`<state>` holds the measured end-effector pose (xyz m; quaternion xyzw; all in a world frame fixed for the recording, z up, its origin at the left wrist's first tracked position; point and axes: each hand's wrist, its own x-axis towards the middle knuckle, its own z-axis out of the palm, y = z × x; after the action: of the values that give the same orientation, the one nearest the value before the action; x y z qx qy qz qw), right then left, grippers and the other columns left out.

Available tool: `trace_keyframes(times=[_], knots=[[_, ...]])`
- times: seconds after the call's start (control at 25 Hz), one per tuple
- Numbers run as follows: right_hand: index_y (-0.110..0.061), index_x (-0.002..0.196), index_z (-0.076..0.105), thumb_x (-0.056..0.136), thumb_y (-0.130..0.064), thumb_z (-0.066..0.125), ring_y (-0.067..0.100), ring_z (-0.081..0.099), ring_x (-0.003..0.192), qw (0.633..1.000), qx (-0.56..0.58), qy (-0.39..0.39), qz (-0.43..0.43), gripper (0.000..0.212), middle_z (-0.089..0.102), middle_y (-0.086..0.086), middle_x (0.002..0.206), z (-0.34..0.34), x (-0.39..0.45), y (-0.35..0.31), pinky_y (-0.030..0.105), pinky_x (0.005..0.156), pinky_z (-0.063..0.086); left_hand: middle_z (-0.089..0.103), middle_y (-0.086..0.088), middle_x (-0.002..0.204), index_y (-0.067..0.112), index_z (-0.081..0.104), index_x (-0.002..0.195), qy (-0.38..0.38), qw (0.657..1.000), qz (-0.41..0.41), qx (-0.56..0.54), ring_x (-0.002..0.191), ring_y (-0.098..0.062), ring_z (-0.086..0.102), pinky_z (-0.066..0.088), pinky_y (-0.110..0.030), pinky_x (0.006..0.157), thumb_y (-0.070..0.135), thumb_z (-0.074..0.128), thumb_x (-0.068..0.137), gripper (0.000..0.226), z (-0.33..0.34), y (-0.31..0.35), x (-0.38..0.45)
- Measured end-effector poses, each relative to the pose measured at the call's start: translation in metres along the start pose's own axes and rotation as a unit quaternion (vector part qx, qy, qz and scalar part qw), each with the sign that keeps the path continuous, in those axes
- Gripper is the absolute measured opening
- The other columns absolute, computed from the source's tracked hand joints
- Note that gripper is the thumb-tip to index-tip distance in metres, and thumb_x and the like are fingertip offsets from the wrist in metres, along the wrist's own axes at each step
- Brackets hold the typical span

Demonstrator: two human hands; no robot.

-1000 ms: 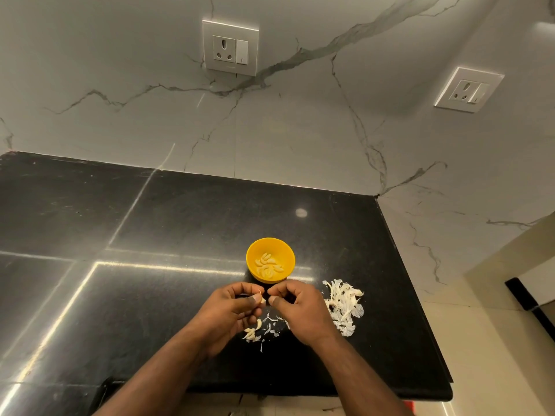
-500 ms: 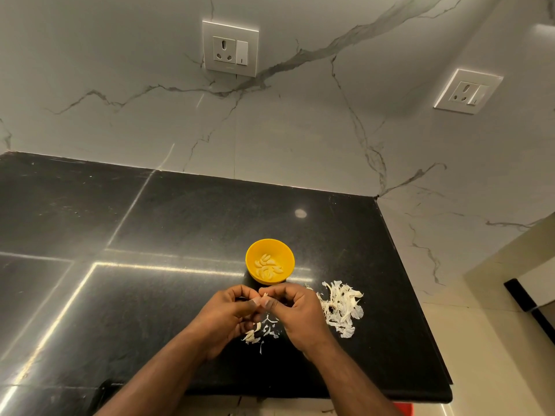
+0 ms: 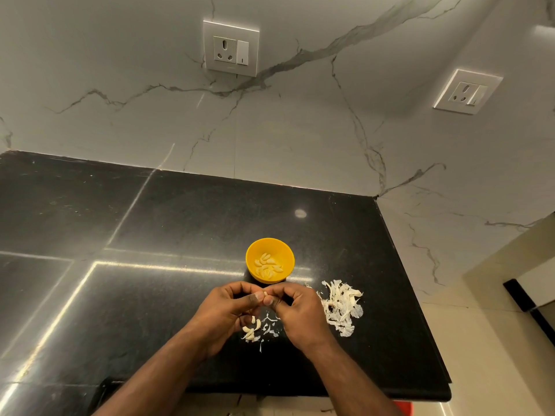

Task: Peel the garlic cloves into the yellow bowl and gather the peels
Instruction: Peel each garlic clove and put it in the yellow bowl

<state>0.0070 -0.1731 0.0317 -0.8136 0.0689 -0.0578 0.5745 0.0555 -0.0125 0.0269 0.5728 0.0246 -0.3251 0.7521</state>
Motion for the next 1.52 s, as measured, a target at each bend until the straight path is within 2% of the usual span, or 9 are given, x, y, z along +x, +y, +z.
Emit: trace_keyframes(times=[0.16,0.48,0.64,0.8,0.96,1.04,1.12,1.28,1.52], knots=[[-0.026,0.092,0.078,0.086,-0.006,0.075,0.002,0.071,0.087,0.999,0.010,0.002,0.031,0.021,0.077,-0.013,0.089,0.000,0.000,0.002,0.016,0.079,0.053,0.069,-0.013,0.080,-0.007,0.070,0.103,0.005,1.000,0.013,-0.009,0.065,-0.014,0.061,0.050,-0.022,0.054,0.003,0.070,0.086,0.020,0.000,-0.001,0.001],[-0.026,0.089,0.078,0.086,-0.018,0.077,-0.005,0.064,0.086,0.993,-0.115,0.029,0.006,0.009,0.073,-0.015,0.087,0.001,-0.002,-0.003,0.005,0.071,0.043,0.071,-0.017,0.087,0.002,0.075,0.101,0.015,0.999,0.046,0.026,0.073,-0.026,0.057,0.052,-0.029,0.058,0.011,0.079,0.074,0.028,-0.002,-0.004,-0.003],[-0.023,0.091,0.078,0.086,-0.020,0.077,-0.005,0.063,0.084,0.993,-0.118,0.021,0.008,0.006,0.072,-0.013,0.088,0.002,-0.003,-0.003,0.005,0.069,0.043,0.072,-0.024,0.093,0.007,0.077,0.094,0.024,0.996,0.065,0.056,0.080,-0.031,0.060,0.051,-0.040,0.072,0.016,0.080,0.072,0.024,-0.006,-0.006,-0.001],[-0.019,0.087,0.078,0.086,-0.020,0.077,-0.004,0.061,0.065,0.998,-0.034,-0.007,0.055,0.001,0.070,-0.012,0.071,0.001,-0.004,-0.007,0.012,0.063,0.045,0.067,-0.019,0.082,0.009,0.075,0.086,0.002,0.995,0.088,0.052,0.078,-0.032,0.054,0.046,-0.043,0.073,0.013,0.083,0.074,0.014,-0.006,-0.008,0.000],[-0.015,0.084,0.077,0.087,-0.014,0.076,0.008,0.060,0.065,0.992,0.062,-0.034,0.106,0.004,0.072,-0.001,0.071,0.002,-0.004,-0.004,0.029,0.066,0.052,0.064,-0.015,0.081,0.007,0.071,0.083,-0.027,0.993,0.100,0.060,0.071,-0.027,0.053,0.048,-0.029,0.059,0.000,0.072,0.082,0.007,-0.006,-0.005,-0.004],[-0.012,0.082,0.077,0.090,-0.011,0.071,0.017,0.056,0.063,0.982,0.117,-0.043,0.142,0.010,0.069,0.005,0.068,0.003,-0.003,0.000,0.033,0.063,0.048,0.064,-0.013,0.082,0.007,0.070,0.076,-0.032,0.990,0.108,0.081,0.071,-0.026,0.054,0.047,-0.026,0.057,-0.017,0.058,0.086,0.028,-0.004,-0.007,-0.003],[-0.009,0.081,0.075,0.093,-0.007,0.066,0.017,0.052,0.058,0.973,0.157,-0.047,0.165,0.015,0.066,0.005,0.065,0.001,-0.001,0.002,0.028,0.058,0.044,0.064,-0.012,0.081,0.008,0.069,0.072,-0.026,0.990,0.107,0.085,0.071,-0.023,0.056,0.045,-0.027,0.059,-0.022,0.051,0.086,0.038,0.000,-0.010,-0.003],[-0.010,0.087,0.077,0.091,-0.009,0.070,0.013,0.058,0.059,0.984,0.108,-0.035,0.135,0.008,0.070,0.002,0.067,0.000,0.001,0.005,0.027,0.060,0.049,0.063,-0.014,0.080,0.002,0.063,0.090,0.006,0.997,0.071,0.003,0.070,-0.019,0.061,0.049,-0.029,0.061,-0.011,0.060,0.090,0.013,0.000,-0.014,-0.002],[-0.017,0.093,0.078,0.091,-0.012,0.071,0.002,0.064,0.070,0.992,0.037,-0.041,0.117,0.008,0.075,-0.004,0.078,0.002,0.001,0.013,0.023,0.070,0.052,0.072,-0.016,0.097,0.004,0.068,0.111,0.037,0.999,0.025,-0.021,0.082,-0.023,0.066,0.055,-0.032,0.071,0.002,0.068,0.090,0.022,-0.007,-0.018,-0.001]])
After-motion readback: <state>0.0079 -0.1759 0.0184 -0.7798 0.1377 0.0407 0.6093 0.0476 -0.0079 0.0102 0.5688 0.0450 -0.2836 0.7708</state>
